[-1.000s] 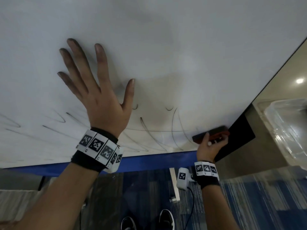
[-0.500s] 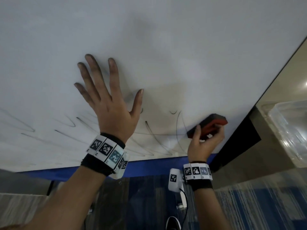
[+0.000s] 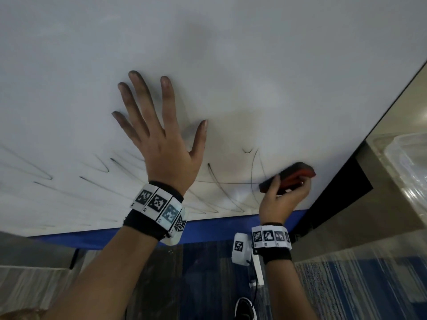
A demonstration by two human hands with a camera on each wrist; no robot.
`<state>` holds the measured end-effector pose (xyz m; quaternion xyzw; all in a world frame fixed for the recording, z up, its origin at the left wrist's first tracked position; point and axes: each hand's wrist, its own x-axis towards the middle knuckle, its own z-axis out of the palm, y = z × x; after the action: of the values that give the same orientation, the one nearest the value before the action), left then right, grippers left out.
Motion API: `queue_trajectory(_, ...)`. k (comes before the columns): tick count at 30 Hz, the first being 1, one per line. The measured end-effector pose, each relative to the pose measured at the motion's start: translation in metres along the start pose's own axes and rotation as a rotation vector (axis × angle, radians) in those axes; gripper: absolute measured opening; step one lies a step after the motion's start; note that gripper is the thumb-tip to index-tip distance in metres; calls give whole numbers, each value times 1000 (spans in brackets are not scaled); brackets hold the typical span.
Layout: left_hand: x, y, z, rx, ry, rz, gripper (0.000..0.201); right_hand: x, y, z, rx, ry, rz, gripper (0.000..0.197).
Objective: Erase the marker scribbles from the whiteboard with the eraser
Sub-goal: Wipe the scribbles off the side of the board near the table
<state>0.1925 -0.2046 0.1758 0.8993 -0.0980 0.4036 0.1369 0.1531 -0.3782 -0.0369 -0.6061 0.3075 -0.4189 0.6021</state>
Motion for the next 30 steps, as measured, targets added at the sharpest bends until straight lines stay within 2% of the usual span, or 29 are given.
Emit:
queue_trajectory(2, -1, -3, 3, 6, -2, 10, 80, -4, 11, 0, -51, -26, -7, 62)
queue_trajectory(4, -2, -6, 5, 18, 6, 29, 79, -6, 33, -3, -14, -15, 122, 61)
queue_trajectory(7, -4, -9, 7, 31, 17, 48, 79, -14, 79, -6, 75, 84, 587, 64)
queue_trajectory(9, -5, -10, 8, 40, 20, 55, 79, -18, 99, -5, 88, 90, 869, 60)
queue_trajectory(11, -6, -10, 8, 44, 17, 66, 79, -16, 100, -5, 126, 101, 1071, 51)
queue_trajectory(12, -6, -11, 8, 52, 12, 72, 79, -13, 94, -1, 118, 100, 1117, 49)
queue_trajectory(13, -7, -12, 8, 62, 5, 75, 79, -11, 86, 4, 106, 97, 1088, 51)
queue_trajectory(14, -8, -13, 8, 68, -2, 76, 79, -9, 74, 8, 125, 150, 981, 58)
queue_trajectory(16, -9, -14, 9, 67, -13, 80, 79, -7, 50, 13, 152, 200, 675, 68)
queue_trajectory(18, -10, -14, 9, 59, -16, 83, 79, -12, 22, 18, 119, 148, 379, 66)
queue_trajectory(20, -10, -13, 9, 52, -15, 76, 79, -17, 7, 20, 80, 69, 206, 61)
queue_trajectory(22, -11, -12, 9, 46, -16, 70, 79, -21, 20, 18, 15, 4, 194, 60)
queue_trajectory(23, -12, -12, 9, 47, -22, 72, 79, -24, 34, 13, 20, -1, 261, 62)
queue_trajectory(26, -13, -16, 9, 51, -35, 89, 79, -28, 57, 1, 56, 35, 654, 68)
queue_trajectory(27, -13, -17, 8, 48, -37, 97, 79, -29, 60, -2, 57, 59, 715, 67)
queue_trajectory(28, -14, -19, 8, 48, -40, 105, 78, -27, 58, -3, 37, 72, 712, 67)
queue_trajectory(30, -14, -21, 8, 55, -47, 118, 78, -22, 39, 0, 14, 83, 560, 65)
